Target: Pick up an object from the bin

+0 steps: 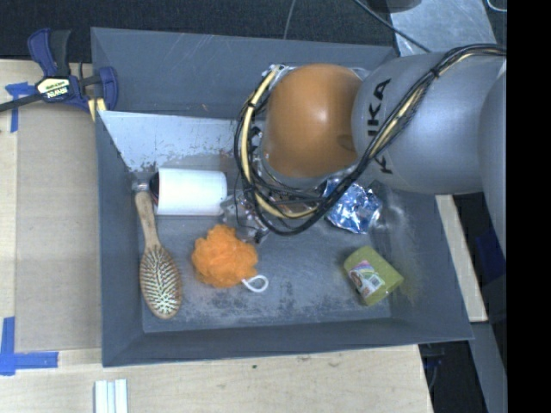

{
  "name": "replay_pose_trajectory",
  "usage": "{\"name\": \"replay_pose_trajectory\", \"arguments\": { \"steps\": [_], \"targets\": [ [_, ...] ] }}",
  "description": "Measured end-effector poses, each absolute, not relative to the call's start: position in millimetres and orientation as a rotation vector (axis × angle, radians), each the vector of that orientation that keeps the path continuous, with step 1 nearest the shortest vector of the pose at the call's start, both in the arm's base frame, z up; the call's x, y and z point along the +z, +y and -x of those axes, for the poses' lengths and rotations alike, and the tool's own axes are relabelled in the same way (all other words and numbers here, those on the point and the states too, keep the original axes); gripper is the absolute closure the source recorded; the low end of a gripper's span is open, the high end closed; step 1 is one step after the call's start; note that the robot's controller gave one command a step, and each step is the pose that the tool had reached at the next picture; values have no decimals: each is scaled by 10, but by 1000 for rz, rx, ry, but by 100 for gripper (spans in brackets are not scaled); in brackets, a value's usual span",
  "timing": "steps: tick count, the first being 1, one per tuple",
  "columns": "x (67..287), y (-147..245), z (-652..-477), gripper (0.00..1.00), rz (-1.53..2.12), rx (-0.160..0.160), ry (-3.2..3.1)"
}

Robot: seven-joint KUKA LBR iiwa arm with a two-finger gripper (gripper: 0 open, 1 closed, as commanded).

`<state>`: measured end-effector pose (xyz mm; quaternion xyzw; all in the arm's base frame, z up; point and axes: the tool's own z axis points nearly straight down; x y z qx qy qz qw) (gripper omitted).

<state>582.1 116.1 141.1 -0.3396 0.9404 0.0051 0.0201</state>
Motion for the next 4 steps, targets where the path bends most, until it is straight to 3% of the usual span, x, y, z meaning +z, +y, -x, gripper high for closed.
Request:
{"name": "replay_pose_trajectory", "arguments": {
  "steps": [1, 2, 3, 4],
  "targets": [
    [750, 1861, -5850, 100, 916, 17, 2956],
    [949, 1611, -5797, 100, 481, 27, 3055],
    [805, 1425, -5808, 100, 15, 40, 3115],
    [754, 1906, -5863, 100, -349, 40, 3104]
  ]
}}
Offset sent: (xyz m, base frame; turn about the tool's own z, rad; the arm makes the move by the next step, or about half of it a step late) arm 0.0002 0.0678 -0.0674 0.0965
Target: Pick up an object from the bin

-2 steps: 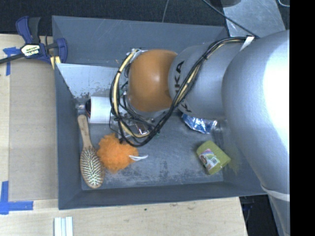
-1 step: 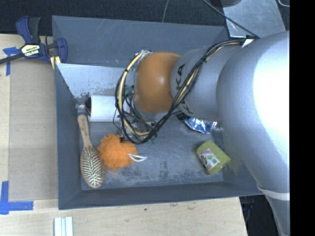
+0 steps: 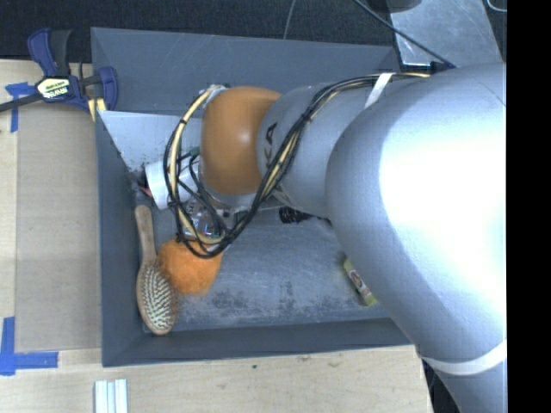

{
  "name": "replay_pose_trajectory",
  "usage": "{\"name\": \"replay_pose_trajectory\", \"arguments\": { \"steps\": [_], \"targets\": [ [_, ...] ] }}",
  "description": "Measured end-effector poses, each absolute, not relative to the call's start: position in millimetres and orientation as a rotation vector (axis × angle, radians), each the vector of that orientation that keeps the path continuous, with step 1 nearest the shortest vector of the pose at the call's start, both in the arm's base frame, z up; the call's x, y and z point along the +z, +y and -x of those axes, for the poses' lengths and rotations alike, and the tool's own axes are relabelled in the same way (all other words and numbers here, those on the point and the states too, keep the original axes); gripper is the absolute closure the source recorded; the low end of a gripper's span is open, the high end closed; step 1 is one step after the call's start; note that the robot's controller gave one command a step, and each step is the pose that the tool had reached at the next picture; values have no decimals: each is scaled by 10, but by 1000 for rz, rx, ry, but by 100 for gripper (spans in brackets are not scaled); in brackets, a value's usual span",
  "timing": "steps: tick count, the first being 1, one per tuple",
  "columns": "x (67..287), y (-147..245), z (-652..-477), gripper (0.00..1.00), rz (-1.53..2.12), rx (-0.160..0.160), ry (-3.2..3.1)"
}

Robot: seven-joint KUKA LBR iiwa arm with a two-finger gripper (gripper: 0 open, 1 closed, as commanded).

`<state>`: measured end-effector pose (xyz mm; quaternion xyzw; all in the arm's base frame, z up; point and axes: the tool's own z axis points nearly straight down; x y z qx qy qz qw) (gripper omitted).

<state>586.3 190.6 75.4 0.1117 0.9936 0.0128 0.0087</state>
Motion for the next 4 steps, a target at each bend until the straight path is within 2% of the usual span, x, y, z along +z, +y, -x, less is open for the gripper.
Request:
{"name": "replay_pose_trajectory", "arguments": {
  "steps": [1, 2, 3, 4],
  "targets": [
    [826, 1465, -6072, 100, -280, 39, 3110],
    [1143, 1096, -5983, 100, -769, 42, 3028],
    [795, 1881, -5534, 100, -857, 45, 3002],
    [745, 2036, -5821, 100, -354, 32, 3103]
  ]
}}
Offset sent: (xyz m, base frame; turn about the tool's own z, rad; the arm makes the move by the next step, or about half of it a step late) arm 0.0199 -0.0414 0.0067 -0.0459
